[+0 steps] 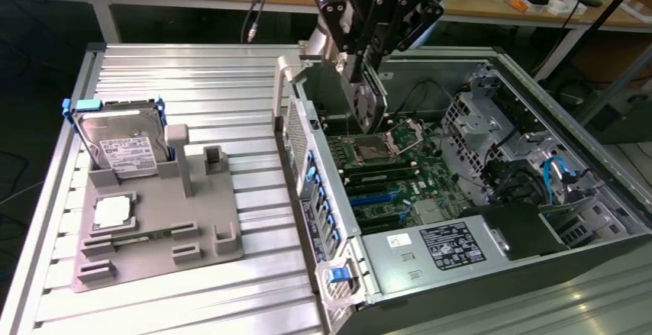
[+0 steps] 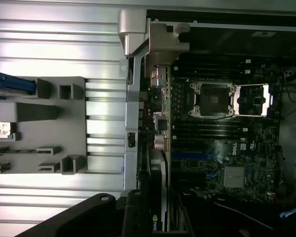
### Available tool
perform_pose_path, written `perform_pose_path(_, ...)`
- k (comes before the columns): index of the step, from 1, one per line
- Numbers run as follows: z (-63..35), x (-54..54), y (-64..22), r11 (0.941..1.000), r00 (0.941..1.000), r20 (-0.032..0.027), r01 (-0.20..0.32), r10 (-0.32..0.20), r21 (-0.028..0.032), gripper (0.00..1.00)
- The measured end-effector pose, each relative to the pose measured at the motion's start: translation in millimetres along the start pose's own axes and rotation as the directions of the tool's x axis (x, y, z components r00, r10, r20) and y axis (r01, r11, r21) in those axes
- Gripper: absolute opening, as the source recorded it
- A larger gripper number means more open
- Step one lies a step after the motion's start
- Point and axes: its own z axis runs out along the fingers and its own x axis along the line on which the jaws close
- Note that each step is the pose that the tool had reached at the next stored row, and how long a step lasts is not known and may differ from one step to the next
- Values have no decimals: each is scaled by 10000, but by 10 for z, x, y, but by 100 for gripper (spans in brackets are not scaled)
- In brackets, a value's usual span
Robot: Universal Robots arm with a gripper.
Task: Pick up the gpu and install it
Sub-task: 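Pick up the gpu and move the gpu toward the slot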
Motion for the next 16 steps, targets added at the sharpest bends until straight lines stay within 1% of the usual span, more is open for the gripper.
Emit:
perform_pose_path(5,5,-183,-6,10000,10000,0,-1,1,0,27)
perform_pose_path(16,15,-689,-24,10000,10000,0,-1,1,0,27)
